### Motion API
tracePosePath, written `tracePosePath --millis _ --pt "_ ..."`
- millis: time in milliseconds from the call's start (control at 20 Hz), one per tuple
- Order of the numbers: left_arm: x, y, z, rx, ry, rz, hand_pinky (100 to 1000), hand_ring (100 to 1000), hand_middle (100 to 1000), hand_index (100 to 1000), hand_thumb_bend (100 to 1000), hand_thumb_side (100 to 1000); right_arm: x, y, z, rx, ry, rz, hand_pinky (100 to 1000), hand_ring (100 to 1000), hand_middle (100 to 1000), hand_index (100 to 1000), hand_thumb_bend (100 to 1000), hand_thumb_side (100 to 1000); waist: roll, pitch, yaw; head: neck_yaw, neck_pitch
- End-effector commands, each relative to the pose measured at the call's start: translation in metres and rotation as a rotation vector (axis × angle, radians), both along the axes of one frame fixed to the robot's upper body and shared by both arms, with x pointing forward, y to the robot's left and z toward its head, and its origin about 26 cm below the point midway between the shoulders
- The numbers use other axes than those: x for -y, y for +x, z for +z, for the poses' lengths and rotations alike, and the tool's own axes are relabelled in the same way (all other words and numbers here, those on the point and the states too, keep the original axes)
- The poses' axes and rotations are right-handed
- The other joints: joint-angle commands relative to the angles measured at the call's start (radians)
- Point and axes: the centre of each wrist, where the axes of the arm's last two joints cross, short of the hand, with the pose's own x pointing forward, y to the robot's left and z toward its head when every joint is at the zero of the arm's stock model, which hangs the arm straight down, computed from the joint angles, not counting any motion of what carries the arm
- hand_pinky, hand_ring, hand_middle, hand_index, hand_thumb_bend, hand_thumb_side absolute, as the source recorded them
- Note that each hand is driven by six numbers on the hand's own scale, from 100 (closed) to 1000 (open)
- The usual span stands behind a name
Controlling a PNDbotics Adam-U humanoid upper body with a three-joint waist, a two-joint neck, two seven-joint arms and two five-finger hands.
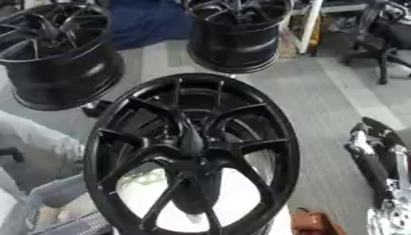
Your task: Pull the pin out of the wheel hub.
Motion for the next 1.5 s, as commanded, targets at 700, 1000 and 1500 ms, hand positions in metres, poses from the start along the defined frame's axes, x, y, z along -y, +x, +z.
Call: tracePosePath --millis 700,1000,1500 --pt "0.081 -0.004 -0.013 0.042 -0.193 0.229 567 492 573 758 100 575 0.0 0.002 0.004 0.022 -0.001 0.003 604 501 636 791 100 444 -0.005 -0.004 -0.002 0.014 -0.002" --pt "0.096 0.0 -0.017 0.055 -0.215 0.278 567 492 572 757 100 584 0.0 0.001 0.005 0.025 -0.002 0.004 604 501 636 791 100 445 -0.005 -0.002 -0.003 0.013 -0.002" --pt "0.1 0.001 -0.02 0.052 -0.229 0.291 568 493 571 752 100 593 0.0 0.001 0.005 0.026 -0.002 0.004 604 501 637 791 100 447 -0.009 -0.003 0.003 0.01 -0.002"
